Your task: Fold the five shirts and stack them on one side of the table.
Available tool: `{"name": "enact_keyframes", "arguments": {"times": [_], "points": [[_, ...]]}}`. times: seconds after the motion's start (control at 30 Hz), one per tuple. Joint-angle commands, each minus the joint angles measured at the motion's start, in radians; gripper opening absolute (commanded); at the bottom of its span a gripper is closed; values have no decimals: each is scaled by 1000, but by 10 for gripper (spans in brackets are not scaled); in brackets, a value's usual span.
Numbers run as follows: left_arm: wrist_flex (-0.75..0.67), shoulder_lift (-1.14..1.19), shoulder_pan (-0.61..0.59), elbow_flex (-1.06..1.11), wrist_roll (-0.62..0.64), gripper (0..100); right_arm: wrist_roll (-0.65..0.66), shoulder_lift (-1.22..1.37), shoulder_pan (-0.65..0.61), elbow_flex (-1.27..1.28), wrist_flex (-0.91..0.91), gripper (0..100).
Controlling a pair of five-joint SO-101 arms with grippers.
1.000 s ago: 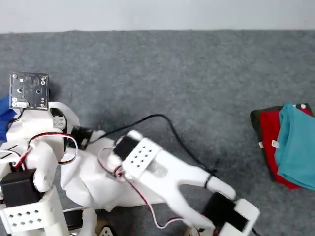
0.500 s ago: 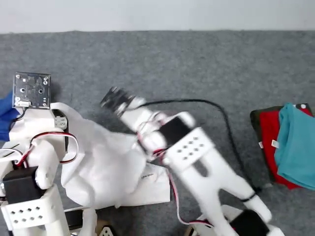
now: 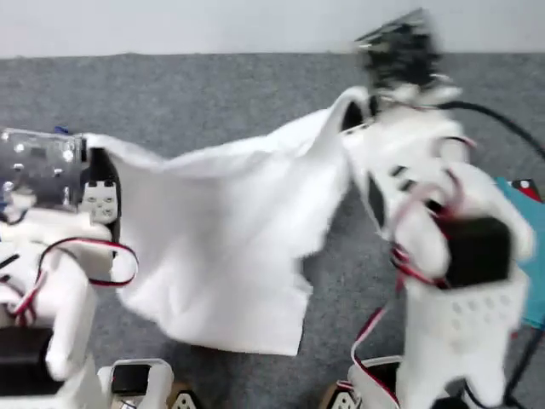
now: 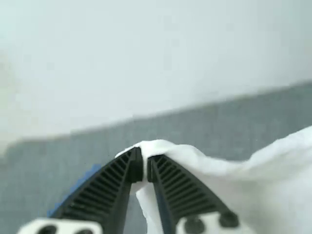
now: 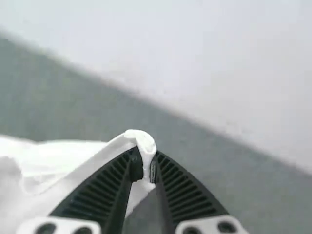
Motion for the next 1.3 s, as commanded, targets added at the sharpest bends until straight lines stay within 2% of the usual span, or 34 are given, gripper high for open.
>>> {"name": "enact_keyframes", "arguments": {"times": [0.0, 0.17, 0.33, 0.57, 0.77, 0.93, 1.1, 1.27], "points": [[-17, 0, 23, -160, -8, 14, -15, -64, 47, -160, 10, 9], [-9, 0, 25, -344, -3, 14, -15, -143, 67, -319, 10, 9], [43, 0, 25, -490, 161, 14, -15, -206, 68, -410, 10, 9], [83, -2, 17, -501, 192, 15, -15, -251, 156, -440, 12, 9], [84, -2, 17, -358, 195, 15, -15, -234, 197, -437, 88, 9], [21, -2, 17, -127, 195, 15, -17, -107, 196, -437, 166, 9], [-187, 0, 23, 125, 190, 14, -17, 93, 194, -437, 150, 9], [-427, 83, 23, 329, 190, 14, -12, 298, 196, -437, -5, 9]]}}
